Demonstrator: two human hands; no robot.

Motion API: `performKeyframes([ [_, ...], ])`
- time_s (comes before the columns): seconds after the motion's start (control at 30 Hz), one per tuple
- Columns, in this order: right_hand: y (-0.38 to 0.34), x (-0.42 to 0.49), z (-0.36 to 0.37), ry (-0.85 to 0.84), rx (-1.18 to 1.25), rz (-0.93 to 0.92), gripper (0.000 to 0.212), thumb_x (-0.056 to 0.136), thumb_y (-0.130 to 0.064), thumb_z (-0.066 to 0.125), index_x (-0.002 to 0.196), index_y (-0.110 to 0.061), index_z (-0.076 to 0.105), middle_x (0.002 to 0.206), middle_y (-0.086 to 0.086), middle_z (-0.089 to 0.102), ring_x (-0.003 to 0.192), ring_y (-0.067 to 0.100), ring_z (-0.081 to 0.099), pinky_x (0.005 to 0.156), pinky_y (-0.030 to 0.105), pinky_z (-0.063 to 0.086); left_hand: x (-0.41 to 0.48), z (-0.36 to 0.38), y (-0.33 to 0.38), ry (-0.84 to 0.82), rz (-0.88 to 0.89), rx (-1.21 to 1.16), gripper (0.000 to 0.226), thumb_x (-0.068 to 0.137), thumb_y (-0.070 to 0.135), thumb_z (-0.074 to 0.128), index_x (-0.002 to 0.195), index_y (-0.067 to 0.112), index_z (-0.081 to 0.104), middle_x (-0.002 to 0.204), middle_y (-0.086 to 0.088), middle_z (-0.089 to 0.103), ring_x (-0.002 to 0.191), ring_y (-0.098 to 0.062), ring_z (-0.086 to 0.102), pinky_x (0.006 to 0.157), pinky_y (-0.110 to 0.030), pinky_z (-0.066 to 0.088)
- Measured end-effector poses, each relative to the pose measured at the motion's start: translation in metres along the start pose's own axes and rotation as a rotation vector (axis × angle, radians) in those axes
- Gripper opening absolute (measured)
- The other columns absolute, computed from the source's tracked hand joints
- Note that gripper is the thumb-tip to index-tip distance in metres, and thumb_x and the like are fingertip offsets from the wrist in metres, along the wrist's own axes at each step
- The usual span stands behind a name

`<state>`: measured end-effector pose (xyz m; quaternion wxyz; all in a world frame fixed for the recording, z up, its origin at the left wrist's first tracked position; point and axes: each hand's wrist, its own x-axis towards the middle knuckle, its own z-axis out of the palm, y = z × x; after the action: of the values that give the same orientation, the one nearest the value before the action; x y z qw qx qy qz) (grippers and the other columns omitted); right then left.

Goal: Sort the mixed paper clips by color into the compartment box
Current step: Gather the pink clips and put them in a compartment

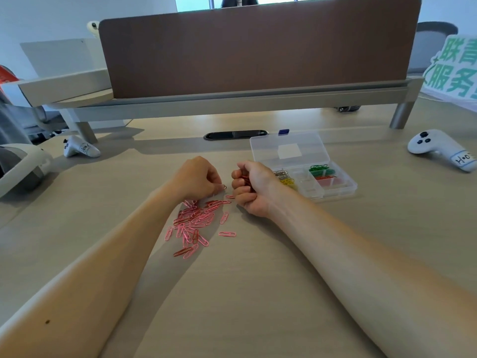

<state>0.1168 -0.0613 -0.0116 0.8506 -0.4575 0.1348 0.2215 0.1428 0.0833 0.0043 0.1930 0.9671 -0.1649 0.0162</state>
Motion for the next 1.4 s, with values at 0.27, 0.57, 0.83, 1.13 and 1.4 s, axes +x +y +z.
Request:
performKeyframes([
  [0.27, 0.0, 0.0, 0.0, -0.004, 0.035, 0.058, 0.037, 0.1, -0.031, 0.035, 0.073, -0.01, 0.047, 0.05, -0.001, 0.033, 0.033, 0.006, 0.023, 0.025, 0.014, 0.016, -0.01, -0.024, -0.003, 0.126, 0.066, -0.457, 0.013, 0.072, 0.008, 0.08, 0.082, 0.011, 0.073, 0.075, -0.006, 0.074, 0.07, -0.017, 0.07, 0.066, -0.026, 0.056],
  [0.57, 0.004, -0.004, 0.005, -0.13, -0.028, 0.176, 0.04, 0.098, -0.029, 0.036, 0.063, -0.012, 0.044, 0.05, -0.001, 0.038, 0.032, 0.005, 0.03, 0.023, 0.012, 0.017, -0.015, -0.013, 0.003, 0.221, 0.276, -0.335, 0.008, 0.079, 0.023, 0.076, 0.083, 0.016, 0.075, 0.074, 0.006, 0.071, 0.063, -0.005, 0.064, 0.061, -0.017, 0.052],
  [0.83, 0.003, -0.002, 0.004, -0.054, 0.009, 0.087, 0.04, 0.101, -0.029, 0.035, 0.062, -0.017, 0.039, 0.045, -0.004, 0.03, 0.029, 0.005, 0.022, 0.024, 0.014, 0.013, -0.012, -0.006, -0.046, -0.001, 0.149, 0.036, 0.008, 0.082, 0.021, 0.073, 0.091, 0.023, 0.074, 0.088, 0.003, 0.07, 0.076, -0.005, 0.057, 0.074, -0.025, 0.047],
  [1.13, 0.003, -0.003, 0.002, -0.041, 0.011, 0.079, 0.039, 0.101, -0.03, 0.036, 0.064, -0.018, 0.039, 0.047, -0.004, 0.03, 0.03, 0.006, 0.023, 0.025, 0.015, 0.014, -0.015, -0.012, -0.04, 0.016, 0.115, 0.053, 0.007, 0.081, 0.019, 0.074, 0.079, 0.015, 0.069, 0.074, 0.007, 0.064, 0.067, -0.007, 0.057, 0.064, -0.02, 0.046],
  [1.4, 0.003, -0.002, 0.003, -0.037, -0.018, 0.064, 0.039, 0.101, -0.031, 0.035, 0.064, -0.018, 0.038, 0.047, -0.004, 0.029, 0.031, 0.006, 0.021, 0.025, 0.015, 0.012, -0.029, -0.021, -0.026, -0.154, 0.133, 0.032, 0.017, 0.076, 0.024, 0.08, 0.092, 0.023, 0.075, 0.072, 0.007, 0.07, 0.06, 0.004, 0.059, 0.06, -0.007, 0.044],
])
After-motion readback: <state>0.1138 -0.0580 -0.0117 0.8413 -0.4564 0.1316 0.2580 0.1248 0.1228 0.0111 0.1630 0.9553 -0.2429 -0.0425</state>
